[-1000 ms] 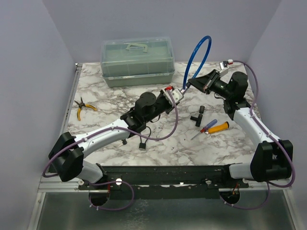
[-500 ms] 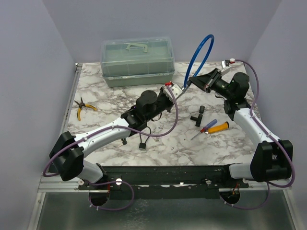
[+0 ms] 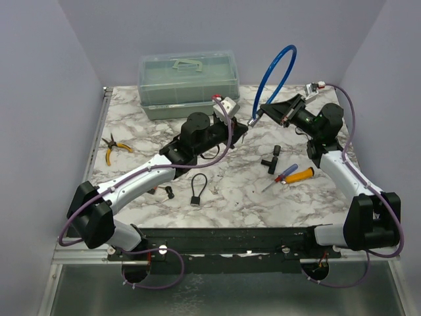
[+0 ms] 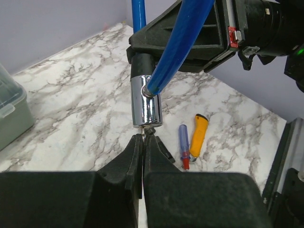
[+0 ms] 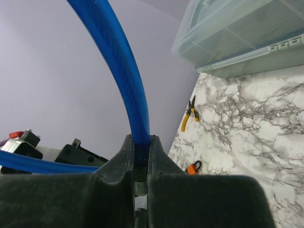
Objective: Lock with the key
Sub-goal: Lock the lock.
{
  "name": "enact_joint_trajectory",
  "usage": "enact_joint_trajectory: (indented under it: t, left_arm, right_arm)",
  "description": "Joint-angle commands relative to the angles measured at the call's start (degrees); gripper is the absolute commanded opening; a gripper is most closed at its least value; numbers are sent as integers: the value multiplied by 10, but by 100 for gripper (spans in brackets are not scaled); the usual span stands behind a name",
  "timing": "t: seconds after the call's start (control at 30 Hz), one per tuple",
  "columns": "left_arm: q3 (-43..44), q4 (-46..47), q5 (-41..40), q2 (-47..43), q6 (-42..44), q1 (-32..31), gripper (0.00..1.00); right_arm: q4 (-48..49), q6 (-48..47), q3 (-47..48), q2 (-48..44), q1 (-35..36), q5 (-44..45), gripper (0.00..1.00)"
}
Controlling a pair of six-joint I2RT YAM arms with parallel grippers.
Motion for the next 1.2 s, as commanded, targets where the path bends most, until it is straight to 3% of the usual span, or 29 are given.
enact_joint_trajectory:
  t: [0.0, 0.33, 1.17]
  left_arm:
    - [18, -3, 112, 4, -93, 14, 0]
    - [-9, 0, 163, -9, -71, 21, 0]
    - [-72, -52, 101, -40, -62, -27, 0]
  right_arm:
    - [56, 22, -4, -20, 5, -14, 0]
    - [64, 26, -7, -21, 5, 3, 0]
    - [80, 32, 8, -13, -29, 39, 0]
